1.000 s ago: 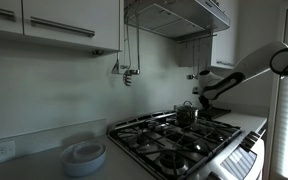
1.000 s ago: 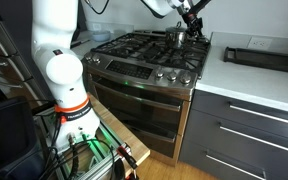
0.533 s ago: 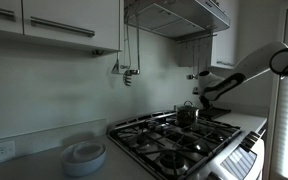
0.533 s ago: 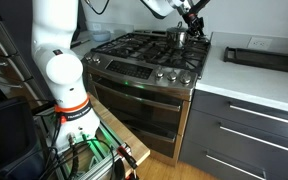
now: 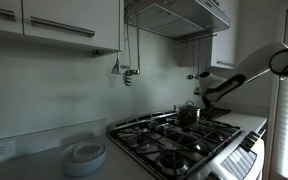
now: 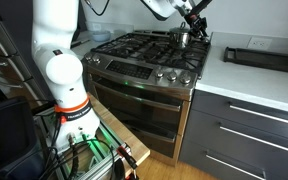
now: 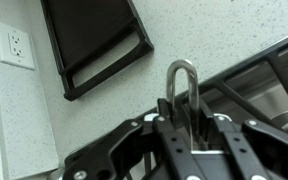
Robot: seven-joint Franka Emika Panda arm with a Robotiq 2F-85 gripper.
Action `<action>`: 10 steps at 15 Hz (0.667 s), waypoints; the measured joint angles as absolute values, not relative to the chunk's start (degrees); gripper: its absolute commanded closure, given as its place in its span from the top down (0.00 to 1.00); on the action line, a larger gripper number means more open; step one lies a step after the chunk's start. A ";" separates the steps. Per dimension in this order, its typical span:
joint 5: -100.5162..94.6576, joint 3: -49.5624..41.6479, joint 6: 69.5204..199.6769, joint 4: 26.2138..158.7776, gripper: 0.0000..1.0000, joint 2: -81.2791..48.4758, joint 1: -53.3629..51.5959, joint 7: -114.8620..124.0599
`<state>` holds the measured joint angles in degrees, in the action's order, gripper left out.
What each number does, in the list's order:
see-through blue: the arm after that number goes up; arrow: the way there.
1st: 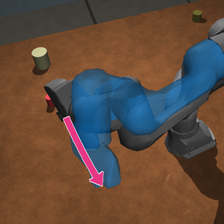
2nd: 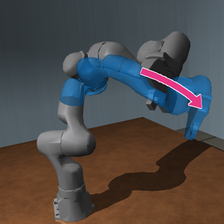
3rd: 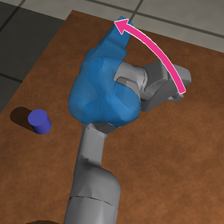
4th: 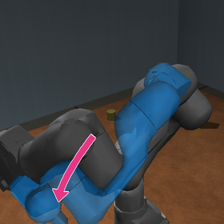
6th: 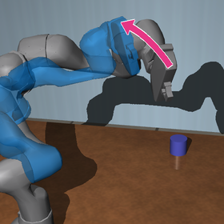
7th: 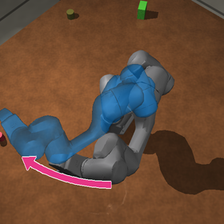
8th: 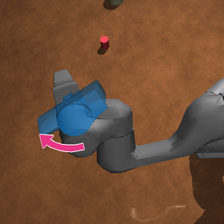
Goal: Move the silver pot to the right
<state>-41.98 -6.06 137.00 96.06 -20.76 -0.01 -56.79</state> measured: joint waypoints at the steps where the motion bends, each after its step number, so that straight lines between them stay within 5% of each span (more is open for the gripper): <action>1: -42.47 -6.06 136.88 96.05 0.08 -20.79 -0.01 -56.03; 10: -45.98 -6.04 135.43 94.84 0.08 -21.83 -0.02 -50.87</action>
<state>-45.98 -6.04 135.43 94.84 -21.83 -0.02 -50.87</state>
